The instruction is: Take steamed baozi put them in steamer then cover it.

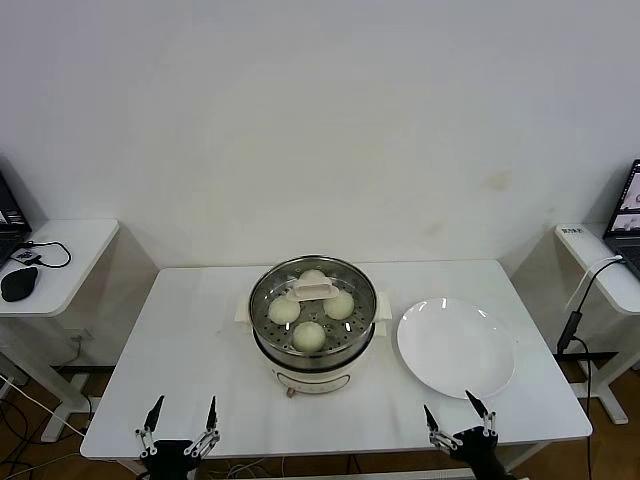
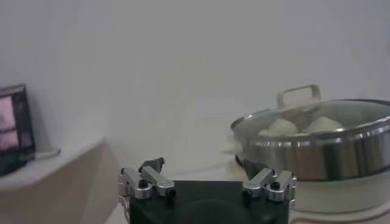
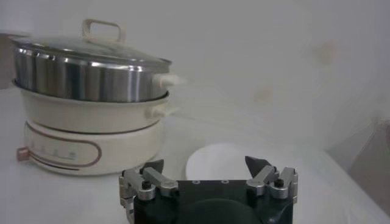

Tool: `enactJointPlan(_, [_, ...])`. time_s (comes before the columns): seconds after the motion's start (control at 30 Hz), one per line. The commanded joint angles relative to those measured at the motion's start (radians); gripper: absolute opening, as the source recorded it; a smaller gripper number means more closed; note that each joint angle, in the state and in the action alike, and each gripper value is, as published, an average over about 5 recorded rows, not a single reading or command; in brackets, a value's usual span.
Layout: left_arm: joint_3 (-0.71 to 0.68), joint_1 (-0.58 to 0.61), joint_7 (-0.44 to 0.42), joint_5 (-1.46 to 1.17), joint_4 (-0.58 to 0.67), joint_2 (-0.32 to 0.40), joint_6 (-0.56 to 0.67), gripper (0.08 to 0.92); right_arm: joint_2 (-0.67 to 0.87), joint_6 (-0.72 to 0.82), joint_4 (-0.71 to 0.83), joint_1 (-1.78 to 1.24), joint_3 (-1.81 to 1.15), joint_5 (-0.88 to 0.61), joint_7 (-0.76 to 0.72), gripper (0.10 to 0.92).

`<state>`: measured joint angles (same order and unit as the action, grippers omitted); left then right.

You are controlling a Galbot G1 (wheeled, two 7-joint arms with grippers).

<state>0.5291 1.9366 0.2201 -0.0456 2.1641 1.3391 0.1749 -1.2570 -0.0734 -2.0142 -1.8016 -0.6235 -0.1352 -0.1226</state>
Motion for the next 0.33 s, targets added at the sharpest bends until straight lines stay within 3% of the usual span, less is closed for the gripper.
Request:
enactJointPlan(0.03, [0.042, 0.025, -0.014, -0.098, -0.052, 0.0, 0.048, 0.823, 0.008, 0.011, -0.019, -0.019, 0.009, -0.008, 0.016, 0.823])
enactJointPlan(0.33, [0.051, 0.018, -0.031, -0.092, -0.059, 0.0, 0.039, 0.823, -0.022, -0.016, -0.015, -0.017, 0.013, 0.035, 0.014, 0.823])
